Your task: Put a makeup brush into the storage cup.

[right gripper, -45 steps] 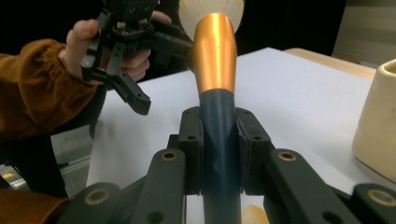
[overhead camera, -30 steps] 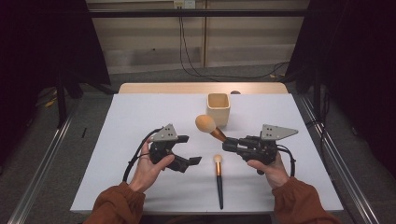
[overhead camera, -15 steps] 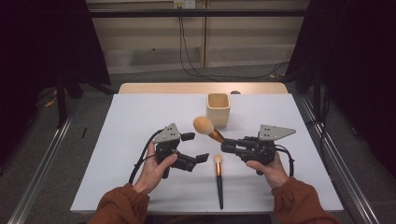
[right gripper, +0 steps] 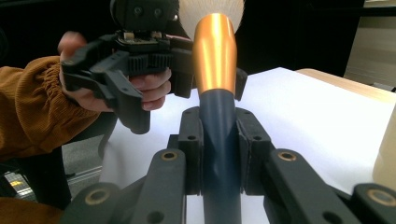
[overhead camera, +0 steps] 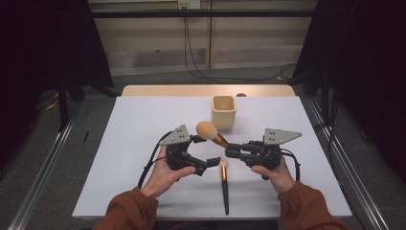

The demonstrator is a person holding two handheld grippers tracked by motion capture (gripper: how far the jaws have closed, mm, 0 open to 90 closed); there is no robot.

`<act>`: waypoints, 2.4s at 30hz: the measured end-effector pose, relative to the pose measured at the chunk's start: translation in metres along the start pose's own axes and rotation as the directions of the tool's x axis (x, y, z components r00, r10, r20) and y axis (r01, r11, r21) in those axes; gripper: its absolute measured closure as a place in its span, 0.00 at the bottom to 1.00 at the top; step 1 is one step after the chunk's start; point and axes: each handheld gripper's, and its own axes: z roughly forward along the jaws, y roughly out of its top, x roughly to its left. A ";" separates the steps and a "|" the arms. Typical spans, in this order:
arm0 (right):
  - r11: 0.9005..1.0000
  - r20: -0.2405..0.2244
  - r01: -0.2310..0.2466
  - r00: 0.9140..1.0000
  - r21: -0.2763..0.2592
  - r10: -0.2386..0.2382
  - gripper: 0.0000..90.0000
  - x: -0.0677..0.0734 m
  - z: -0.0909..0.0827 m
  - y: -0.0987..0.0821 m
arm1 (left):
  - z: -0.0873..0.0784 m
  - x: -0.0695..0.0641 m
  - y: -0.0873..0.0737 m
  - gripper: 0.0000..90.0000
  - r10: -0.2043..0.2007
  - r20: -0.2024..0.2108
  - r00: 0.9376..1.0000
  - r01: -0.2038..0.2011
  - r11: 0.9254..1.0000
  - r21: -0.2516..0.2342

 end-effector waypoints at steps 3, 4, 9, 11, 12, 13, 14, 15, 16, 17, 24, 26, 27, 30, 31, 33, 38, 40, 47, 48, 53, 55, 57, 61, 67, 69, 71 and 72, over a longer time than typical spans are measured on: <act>1.000 -0.003 -0.002 1.000 0.000 0.002 0.84 0.000 0.000 0.000 | 0.003 0.000 0.003 0.05 -0.009 0.017 1.000 0.009 1.000 -0.004; 1.000 -0.004 0.000 1.000 0.000 0.000 0.84 0.000 0.000 0.000 | 0.004 -0.001 0.003 0.06 0.002 0.012 1.000 -0.002 1.000 -0.005; 1.000 -0.011 -0.002 1.000 0.005 0.002 0.84 -0.001 0.000 -0.001 | 0.007 -0.002 0.004 0.14 0.016 0.011 1.000 -0.016 1.000 -0.027; 1.000 -0.015 0.003 1.000 0.004 -0.003 0.84 0.000 0.000 0.000 | 0.008 -0.001 0.005 0.19 0.010 0.013 1.000 -0.009 0.999 -0.043; 1.000 -0.016 0.003 1.000 0.004 -0.003 0.83 0.000 0.000 0.000 | 0.007 0.000 0.006 0.22 0.010 0.014 1.000 -0.010 0.999 -0.049; 1.000 -0.017 0.003 1.000 0.003 -0.003 0.84 0.000 0.000 -0.001 | 0.007 0.000 0.006 0.24 0.010 0.013 1.000 -0.009 0.998 -0.056; 1.000 -0.015 0.002 1.000 0.005 -0.002 0.84 0.000 0.000 -0.001 | 0.007 0.001 0.007 0.25 0.003 0.011 1.000 -0.002 0.998 -0.062; 1.000 -0.018 0.001 1.000 0.006 -0.001 0.83 0.000 0.000 -0.001 | 0.007 0.001 0.007 0.28 0.002 0.015 1.000 -0.001 0.998 -0.065; 1.000 -0.020 0.003 1.000 0.007 -0.003 0.84 0.000 0.000 -0.001 | 0.007 0.002 0.007 0.30 0.001 0.016 1.000 0.000 0.998 -0.067; 1.000 -0.020 0.003 1.000 0.009 -0.003 0.83 0.000 0.001 -0.001 | 0.008 0.002 0.007 0.32 -0.003 0.018 1.000 0.004 0.997 -0.071; 1.000 -0.024 0.004 1.000 0.003 -0.004 0.83 0.000 0.002 -0.002 | 0.010 0.003 0.006 0.43 -0.022 0.042 0.999 0.026 0.995 -0.093; 1.000 -0.027 0.004 1.000 0.002 -0.004 0.84 0.000 0.001 -0.002 | 0.009 0.004 0.007 0.46 -0.028 0.045 0.999 0.033 0.994 -0.100; 1.000 -0.026 0.003 1.000 0.001 -0.003 0.84 0.000 0.001 -0.002 | 0.008 0.005 0.007 0.48 -0.025 0.049 0.998 0.030 0.994 -0.101; 1.000 -0.029 0.007 1.000 0.002 -0.007 0.83 0.000 0.002 -0.002 | 0.009 0.003 0.007 0.56 -0.018 0.056 0.998 0.023 0.994 -0.104; 1.000 -0.030 0.008 1.000 0.003 -0.008 0.84 0.000 0.002 -0.003 | 0.008 0.003 0.007 0.57 -0.019 0.058 0.998 0.025 0.994 -0.106; 1.000 -0.032 0.010 0.999 0.005 -0.010 0.84 0.001 0.003 -0.003 | 0.009 0.004 0.007 0.58 -0.026 0.065 0.998 0.032 0.994 -0.104; 1.000 -0.035 0.004 0.999 0.000 -0.004 0.84 0.000 0.002 -0.003 | 0.009 0.004 0.007 0.63 -0.038 0.087 0.995 0.048 0.992 -0.114; 1.000 -0.039 0.009 0.999 0.000 -0.009 0.84 0.000 0.002 -0.004 | 0.009 0.004 0.008 0.65 -0.052 0.097 0.994 0.063 0.991 -0.117; 1.000 -0.047 0.007 0.999 0.007 -0.006 0.83 0.000 0.003 -0.004 | 0.008 0.005 0.008 0.69 -0.076 0.123 0.989 0.090 0.989 -0.120; 1.000 -0.047 0.007 0.999 0.007 -0.007 0.83 0.000 0.004 -0.004 | 0.007 0.005 0.008 0.69 -0.079 0.127 0.989 0.094 0.988 -0.121; 1.000 -0.058 0.001 0.998 0.012 0.000 0.83 0.000 0.004 -0.005 | 0.007 0.005 0.009 0.71 -0.079 0.135 0.988 0.095 0.988 -0.120; 1.000 -0.057 0.001 0.998 0.015 0.000 0.83 0.000 0.005 -0.005 | 0.007 0.005 0.009 0.71 -0.079 0.132 0.988 0.095 0.989 -0.117; 1.000 -0.059 -0.003 0.998 0.018 0.004 0.83 0.000 0.005 -0.005 | 0.007 0.005 0.009 0.72 -0.081 0.135 0.988 0.096 0.989 -0.114; 1.000 -0.062 -0.009 0.998 0.026 0.011 0.82 -0.001 0.006 -0.005 | 0.007 0.004 0.009 0.72 -0.077 0.134 0.988 0.091 0.990 -0.108; 0.999 -0.062 -0.025 0.998 0.045 0.028 0.81 -0.002 0.007 -0.005 | 0.008 0.004 0.009 0.72 -0.075 0.130 0.989 0.088 0.991 -0.099; 0.999 -0.060 -0.022 0.998 0.046 0.025 0.79 -0.002 0.007 -0.005 | 0.008 0.003 0.010 0.72 -0.068 0.128 0.989 0.081 0.992 -0.098; 0.998 -0.059 -0.027 0.998 0.052 0.030 0.75 -0.002 0.007 -0.004 | 0.008 0.004 0.010 0.73 -0.072 0.126 0.989 0.084 0.992 -0.096; 0.998 -0.059 -0.027 0.998 0.052 0.030 0.74 -0.002 0.007 -0.004 | 0.008 0.004 0.009 0.73 -0.075 0.125 0.989 0.087 0.992 -0.095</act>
